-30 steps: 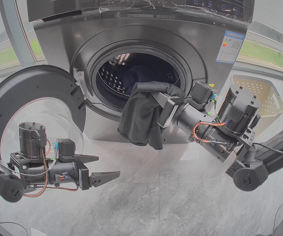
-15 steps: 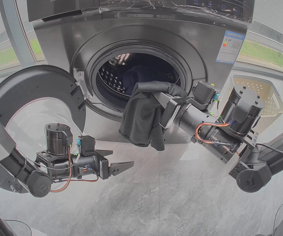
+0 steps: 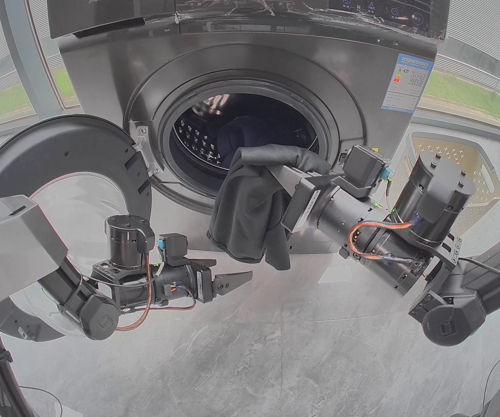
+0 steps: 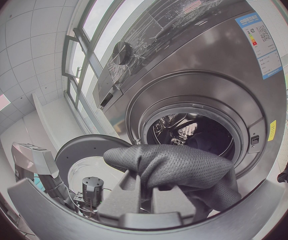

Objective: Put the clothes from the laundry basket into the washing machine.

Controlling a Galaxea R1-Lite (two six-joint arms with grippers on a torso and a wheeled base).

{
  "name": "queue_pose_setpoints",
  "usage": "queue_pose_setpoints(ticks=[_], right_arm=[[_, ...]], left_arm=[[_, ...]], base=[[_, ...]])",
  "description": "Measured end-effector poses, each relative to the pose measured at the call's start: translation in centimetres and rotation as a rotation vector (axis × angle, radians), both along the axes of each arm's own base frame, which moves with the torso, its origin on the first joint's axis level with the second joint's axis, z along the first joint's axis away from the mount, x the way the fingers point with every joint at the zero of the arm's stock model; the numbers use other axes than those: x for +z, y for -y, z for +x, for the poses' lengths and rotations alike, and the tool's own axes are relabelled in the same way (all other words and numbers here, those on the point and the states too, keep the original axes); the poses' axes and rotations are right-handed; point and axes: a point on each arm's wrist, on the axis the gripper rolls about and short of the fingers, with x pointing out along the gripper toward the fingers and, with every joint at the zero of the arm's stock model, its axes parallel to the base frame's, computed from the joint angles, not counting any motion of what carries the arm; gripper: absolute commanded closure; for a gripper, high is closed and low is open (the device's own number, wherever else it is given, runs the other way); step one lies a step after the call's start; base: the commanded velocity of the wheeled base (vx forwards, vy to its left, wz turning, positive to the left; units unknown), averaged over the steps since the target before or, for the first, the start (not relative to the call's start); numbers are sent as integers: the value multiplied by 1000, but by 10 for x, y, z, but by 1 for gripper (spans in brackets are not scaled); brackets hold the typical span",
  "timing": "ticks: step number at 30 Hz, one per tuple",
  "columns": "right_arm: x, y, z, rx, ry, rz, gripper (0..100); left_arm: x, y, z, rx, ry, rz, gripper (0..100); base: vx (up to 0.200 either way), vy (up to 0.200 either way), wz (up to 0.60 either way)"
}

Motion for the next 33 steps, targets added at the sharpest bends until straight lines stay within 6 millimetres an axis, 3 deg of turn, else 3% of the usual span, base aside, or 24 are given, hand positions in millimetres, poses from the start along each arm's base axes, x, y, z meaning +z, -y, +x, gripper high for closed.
queue_pose_setpoints(ticks=[16, 30, 31, 33], right_arm=[[1, -5, -7, 19, 13, -10, 100], [-1, -5, -6, 16, 10, -14, 100], [-1, -5, -5, 15, 9, -14, 100], [-1, -4, -4, 12, 9, -15, 100]], left_arm=[[-5, 19, 26, 44, 69, -61, 0], [1, 21, 32, 84, 143, -130, 0], [2, 22, 32, 87, 153, -135, 100], [2, 22, 32, 88, 161, -139, 100]], base=[[0, 0, 0], [0, 0, 0], [0, 0, 0], [0, 0, 0]])
